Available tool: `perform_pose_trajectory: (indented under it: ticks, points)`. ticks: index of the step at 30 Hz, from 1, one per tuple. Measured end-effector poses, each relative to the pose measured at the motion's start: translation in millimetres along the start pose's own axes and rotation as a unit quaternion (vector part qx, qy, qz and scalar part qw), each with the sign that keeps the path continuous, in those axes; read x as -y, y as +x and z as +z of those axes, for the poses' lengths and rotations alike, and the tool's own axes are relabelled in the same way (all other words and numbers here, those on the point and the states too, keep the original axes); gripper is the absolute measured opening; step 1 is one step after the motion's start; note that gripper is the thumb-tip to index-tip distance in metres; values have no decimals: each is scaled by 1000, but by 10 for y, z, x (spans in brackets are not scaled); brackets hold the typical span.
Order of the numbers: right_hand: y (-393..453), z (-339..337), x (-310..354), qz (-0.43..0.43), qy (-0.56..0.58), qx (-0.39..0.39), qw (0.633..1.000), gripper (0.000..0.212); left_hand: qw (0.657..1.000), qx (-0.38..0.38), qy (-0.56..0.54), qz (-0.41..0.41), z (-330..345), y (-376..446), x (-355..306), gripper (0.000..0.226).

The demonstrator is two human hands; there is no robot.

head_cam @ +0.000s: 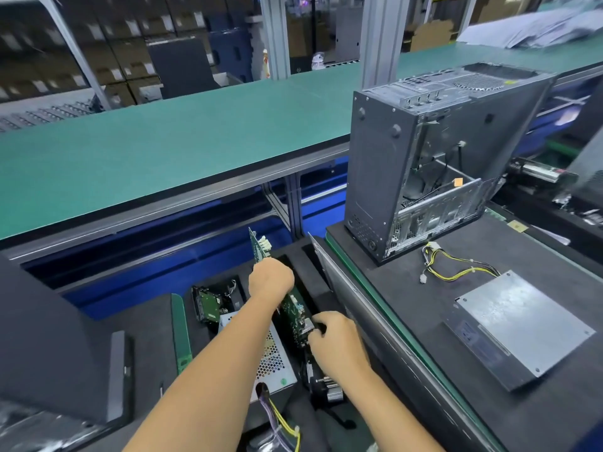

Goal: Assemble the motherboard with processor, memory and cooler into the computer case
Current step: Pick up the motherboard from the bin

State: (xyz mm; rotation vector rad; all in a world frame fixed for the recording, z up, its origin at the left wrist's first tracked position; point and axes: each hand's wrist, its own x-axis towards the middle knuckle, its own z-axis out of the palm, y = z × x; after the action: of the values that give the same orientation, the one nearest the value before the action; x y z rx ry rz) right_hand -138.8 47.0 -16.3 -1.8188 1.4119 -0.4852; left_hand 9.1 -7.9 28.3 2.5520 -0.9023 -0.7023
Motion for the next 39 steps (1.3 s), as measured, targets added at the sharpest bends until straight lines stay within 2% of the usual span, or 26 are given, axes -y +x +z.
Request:
perform_pose_trajectory:
  ticks: [4,9,13,16,19,23,28,30,33,35,37,39]
  points:
    - [59,-36,0,12,12,6,1000,41,999,-12,-30,7,-190,37,71,27]
    - [83,-87,176,-8,32,21,999,30,992,-65,-101,40,-541,-38,103,30]
    - [79,-148,377,-6,174,25,984,21,986,-70,-145,52,-874,-138,208,25]
    - [98,-198,501,5,267,27,963,29,963,-81,-257,33,-1122,-267,377,11]
    - [111,-208,559,21,239,51,969,36,928,-79,-364,21,-1355,-510,605,12]
    - [54,-218,596,32,214,76,973,48,895,-70,-440,20,-1583,-912,953,20]
    - [-163,-257,714,68,251,80,962,40,856,-38,-514,35,-1719,-1329,1392,25]
    - [-322,-280,742,102,311,87,941,39,850,-31,-524,39,-1740,-1456,1552,30]
    - [-611,-344,751,115,364,112,917,32,842,-20,-536,55,-1732,-1647,1766,16]
    - [-807,-372,745,105,363,131,917,29,841,-10,-537,69,-1713,-1794,1898,17]
    - [-992,-390,744,88,361,135,918,33,835,14,-543,86,-1684,-1923,2027,29]
    - [-1189,-400,742,73,342,118,929,36,826,42,-554,96,-1636,-2022,2165,25]
